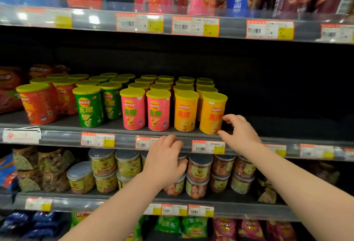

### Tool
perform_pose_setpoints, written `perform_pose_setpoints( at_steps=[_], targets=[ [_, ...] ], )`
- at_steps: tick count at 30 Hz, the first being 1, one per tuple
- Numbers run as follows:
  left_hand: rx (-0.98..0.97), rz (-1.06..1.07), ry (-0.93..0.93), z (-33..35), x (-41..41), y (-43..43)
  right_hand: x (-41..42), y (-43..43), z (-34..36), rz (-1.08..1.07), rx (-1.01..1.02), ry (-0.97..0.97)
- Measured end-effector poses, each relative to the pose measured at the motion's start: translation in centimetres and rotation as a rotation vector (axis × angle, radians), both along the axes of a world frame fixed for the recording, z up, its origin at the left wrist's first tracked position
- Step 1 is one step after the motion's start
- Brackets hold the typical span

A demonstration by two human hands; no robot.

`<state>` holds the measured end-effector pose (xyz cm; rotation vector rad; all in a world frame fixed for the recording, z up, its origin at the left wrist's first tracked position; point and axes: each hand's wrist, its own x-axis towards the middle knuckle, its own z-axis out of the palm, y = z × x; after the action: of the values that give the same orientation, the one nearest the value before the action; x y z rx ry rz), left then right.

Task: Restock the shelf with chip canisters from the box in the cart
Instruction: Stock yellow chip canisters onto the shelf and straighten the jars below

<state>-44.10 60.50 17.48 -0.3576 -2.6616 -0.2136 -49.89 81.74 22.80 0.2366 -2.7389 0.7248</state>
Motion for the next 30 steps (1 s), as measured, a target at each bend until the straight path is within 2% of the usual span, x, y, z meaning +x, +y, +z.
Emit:
perform_pose_setpoints(
  at_steps=[2, 5, 11, 21, 30],
  targets=[
    [-0.043, -0.011, -0.103, -0.5, 0.5, -0.2, 1.5, -0.6, -0.1, 0.035, 0.138, 0.031],
    [-0.114, -0.028, -0.147, -1.7, 1.2, -0.6, 3.7, -1.5, -1.3, 0.065, 0.279, 0.021],
    [-0.208, -0.04, -0.283, -3.5, 3.3, -1.0, 7.2, -2.5, -5.1, 0.083, 0.368, -0.099],
    [-0.19, -0.013, -0.466, -6.9, 7.6, -2.2, 12.3, -4.7, -9.6, 0.136, 0.453, -0.322],
    [-0.173, 0.104, -0.589, -9.5, 13.3, -2.8, 15.9, -5.2, -12.6, 0.274, 0.551, -0.417]
  ],
)
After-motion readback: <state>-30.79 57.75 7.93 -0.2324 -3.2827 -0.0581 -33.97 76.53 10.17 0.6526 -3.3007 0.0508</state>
